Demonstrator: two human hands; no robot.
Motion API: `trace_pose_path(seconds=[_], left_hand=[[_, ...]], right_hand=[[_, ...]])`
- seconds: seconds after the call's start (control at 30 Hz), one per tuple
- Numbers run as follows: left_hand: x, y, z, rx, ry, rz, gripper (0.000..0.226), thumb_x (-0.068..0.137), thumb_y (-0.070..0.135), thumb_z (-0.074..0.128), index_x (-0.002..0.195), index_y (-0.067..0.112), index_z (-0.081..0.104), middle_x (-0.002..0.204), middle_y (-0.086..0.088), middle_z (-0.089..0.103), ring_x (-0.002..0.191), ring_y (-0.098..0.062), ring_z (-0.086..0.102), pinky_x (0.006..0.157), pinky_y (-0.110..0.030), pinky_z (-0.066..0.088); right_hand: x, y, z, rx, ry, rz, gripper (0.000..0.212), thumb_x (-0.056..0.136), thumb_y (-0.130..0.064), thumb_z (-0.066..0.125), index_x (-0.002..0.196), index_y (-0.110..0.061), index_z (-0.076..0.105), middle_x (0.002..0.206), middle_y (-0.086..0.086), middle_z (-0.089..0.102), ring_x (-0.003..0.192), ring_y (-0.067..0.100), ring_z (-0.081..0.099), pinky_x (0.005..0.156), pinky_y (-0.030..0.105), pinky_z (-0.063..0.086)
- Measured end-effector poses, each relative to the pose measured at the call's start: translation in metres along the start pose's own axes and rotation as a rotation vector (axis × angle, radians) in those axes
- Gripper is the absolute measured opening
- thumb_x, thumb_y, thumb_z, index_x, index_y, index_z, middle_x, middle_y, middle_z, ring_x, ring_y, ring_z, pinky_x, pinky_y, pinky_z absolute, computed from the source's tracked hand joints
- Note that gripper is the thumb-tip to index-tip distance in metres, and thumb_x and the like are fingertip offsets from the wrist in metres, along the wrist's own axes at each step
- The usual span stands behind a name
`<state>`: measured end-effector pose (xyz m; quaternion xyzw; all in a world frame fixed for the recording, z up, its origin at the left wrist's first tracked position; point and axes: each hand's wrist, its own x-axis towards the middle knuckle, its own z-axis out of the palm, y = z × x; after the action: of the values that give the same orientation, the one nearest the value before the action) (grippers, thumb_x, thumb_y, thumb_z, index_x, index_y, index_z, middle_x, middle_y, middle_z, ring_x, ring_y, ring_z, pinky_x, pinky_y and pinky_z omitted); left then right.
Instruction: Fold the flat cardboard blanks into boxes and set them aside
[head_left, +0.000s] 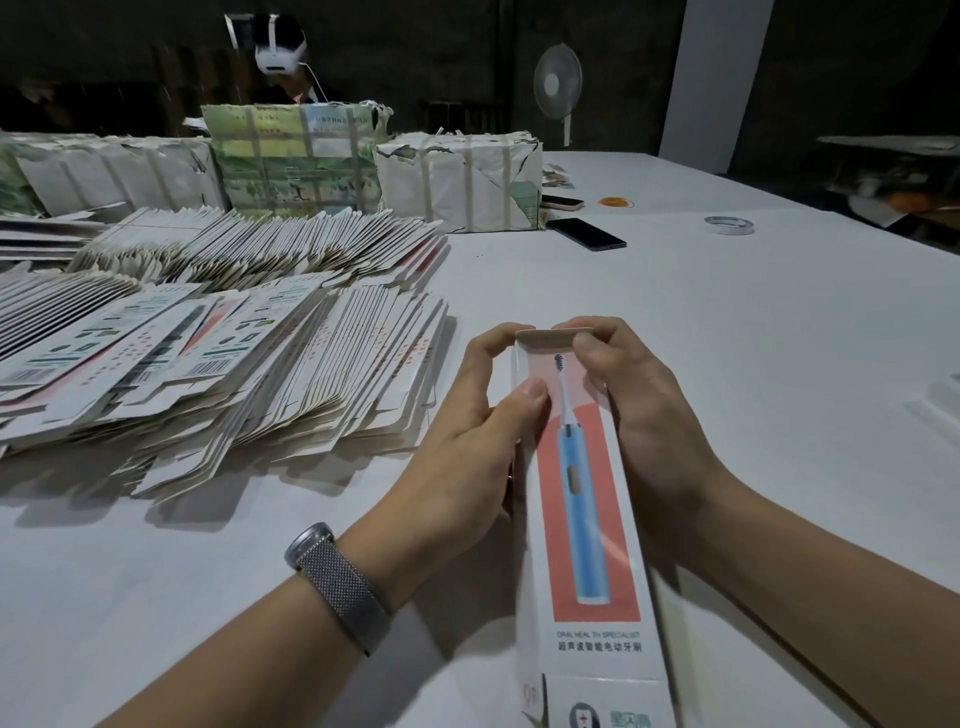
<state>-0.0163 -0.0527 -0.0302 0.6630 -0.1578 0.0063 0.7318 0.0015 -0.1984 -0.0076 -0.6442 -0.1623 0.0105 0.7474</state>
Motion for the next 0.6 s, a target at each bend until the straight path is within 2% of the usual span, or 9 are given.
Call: trace_pose_path(seconds=[0.07,0.13,0.23,0.4,0.53,0.6], left_hand=[[-0.0005,0.0009,-0.0001,0.011,-0.018,0.006,0.025,0.098,0.040,0.049,0.112,0.061,0.051,0.079,-0.002,0.076,0.067,-0.017,0.073,0.053,-0.024,0.055],[-0.0022,0.0022,0.0004,0.016,-0.056,0.004,0.026,0.101,0.038,0.048,0.112,0.060,0.050,0.083,0.002,0.077,0.072,-0.014,0.075,0.058,-0.020,0.056],[-0.0027,0.0038,0.0002,0.038,-0.067,0.005,0.025,0.102,0.037,0.048,0.116,0.058,0.050,0.089,0.004,0.078,0.077,-0.015,0.076,0.063,-0.021,0.057],[-0.0028,0.0021,-0.0018,0.076,-0.053,-0.029,0.022,0.100,0.039,0.048,0.119,0.049,0.048,0.088,-0.004,0.076,0.078,-0.021,0.074,0.064,-0.026,0.057],[-0.0033,0.0009,-0.0027,0.122,-0.046,-0.055,0.019,0.096,0.041,0.046,0.113,0.047,0.047,0.082,-0.010,0.073,0.075,-0.020,0.071,0.067,-0.030,0.059],[-0.0025,0.0014,-0.0018,0.124,-0.024,-0.063,0.017,0.092,0.040,0.048,0.108,0.047,0.049,0.078,-0.010,0.071,0.070,-0.019,0.068,0.063,-0.030,0.056]], right_hand=[[0.0000,-0.0020,0.0005,0.026,0.026,0.023,0.031,0.086,-0.048,0.054,0.096,-0.019,0.057,0.080,0.002,0.069,0.062,0.018,0.070,0.058,0.024,0.056],[-0.0001,-0.0034,-0.0006,0.045,0.053,0.035,0.029,0.090,-0.045,0.054,0.088,-0.016,0.055,0.072,0.001,0.066,0.056,0.016,0.067,0.055,0.023,0.054],[0.0005,-0.0035,-0.0015,0.044,0.080,0.055,0.028,0.097,-0.038,0.056,0.076,-0.020,0.054,0.069,0.003,0.062,0.055,0.017,0.064,0.054,0.025,0.054],[0.0007,0.0009,-0.0011,0.005,0.113,0.056,0.014,0.099,-0.020,0.056,0.086,-0.015,0.059,0.072,0.005,0.064,0.056,0.016,0.064,0.054,0.025,0.056],[0.0010,0.0020,-0.0019,-0.069,0.109,0.047,0.016,0.099,-0.017,0.057,0.083,-0.017,0.060,0.072,0.004,0.064,0.056,0.016,0.065,0.055,0.025,0.055],[0.0013,0.0020,-0.0021,-0.107,0.112,0.016,0.016,0.098,-0.016,0.058,0.083,-0.016,0.061,0.073,0.007,0.066,0.057,0.018,0.066,0.056,0.026,0.057]])
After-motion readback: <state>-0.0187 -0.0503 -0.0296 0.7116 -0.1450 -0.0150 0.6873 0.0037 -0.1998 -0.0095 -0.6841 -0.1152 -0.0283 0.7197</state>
